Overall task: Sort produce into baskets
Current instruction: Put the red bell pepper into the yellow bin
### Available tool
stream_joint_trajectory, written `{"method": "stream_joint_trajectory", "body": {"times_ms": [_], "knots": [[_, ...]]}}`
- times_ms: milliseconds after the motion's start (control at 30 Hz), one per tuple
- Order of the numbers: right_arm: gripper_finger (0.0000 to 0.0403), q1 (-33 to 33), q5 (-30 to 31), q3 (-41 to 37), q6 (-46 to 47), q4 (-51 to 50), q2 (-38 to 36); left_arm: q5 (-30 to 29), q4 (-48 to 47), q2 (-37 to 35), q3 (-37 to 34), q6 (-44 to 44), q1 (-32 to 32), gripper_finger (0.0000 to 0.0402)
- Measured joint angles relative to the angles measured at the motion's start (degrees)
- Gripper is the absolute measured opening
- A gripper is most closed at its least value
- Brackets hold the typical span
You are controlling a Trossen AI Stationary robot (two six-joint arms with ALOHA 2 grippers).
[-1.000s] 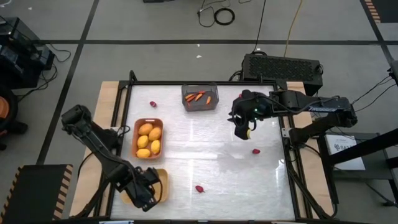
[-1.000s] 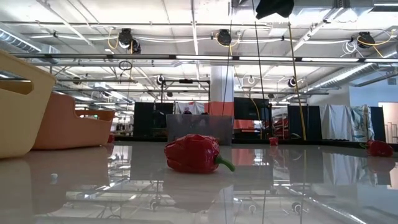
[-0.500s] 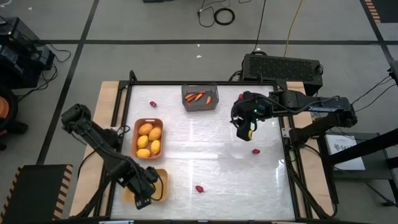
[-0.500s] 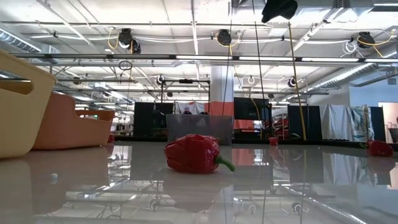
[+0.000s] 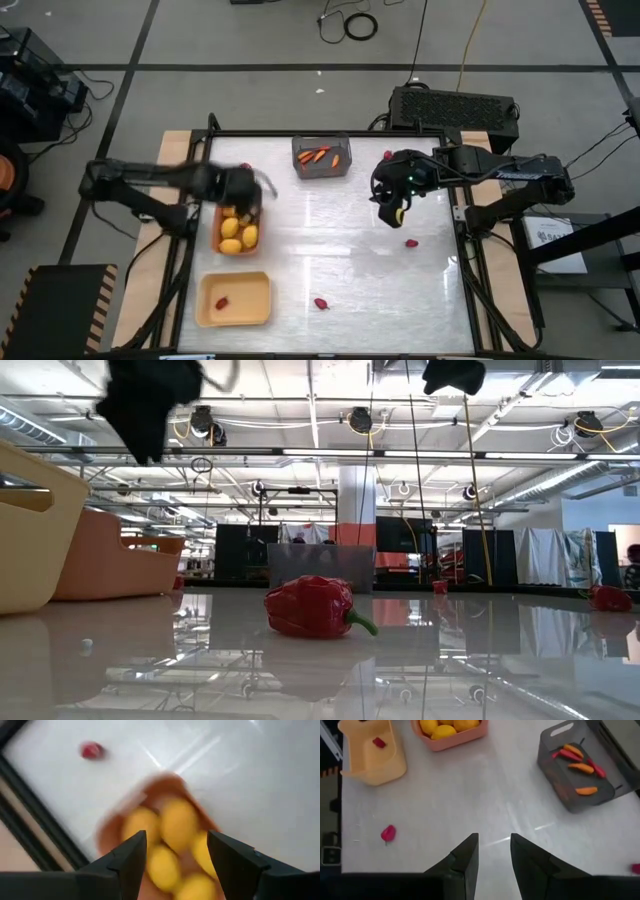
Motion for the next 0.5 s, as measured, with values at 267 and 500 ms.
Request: {"method": "stream_joint_trajectory", "body": {"times_ms": [267,500], "knots": [[0.0105,0.3,0.04,0.0,9.37,-0.03,0.0,6.96,16.82,4.81,-6.64,18.03,32.28,0.0217],[0.0105,3.32,1.94,0.0,14.86,-0.03,0.0,6.05,19.46,11.88,-7.28,9.9,45.8,0.0217]]}}
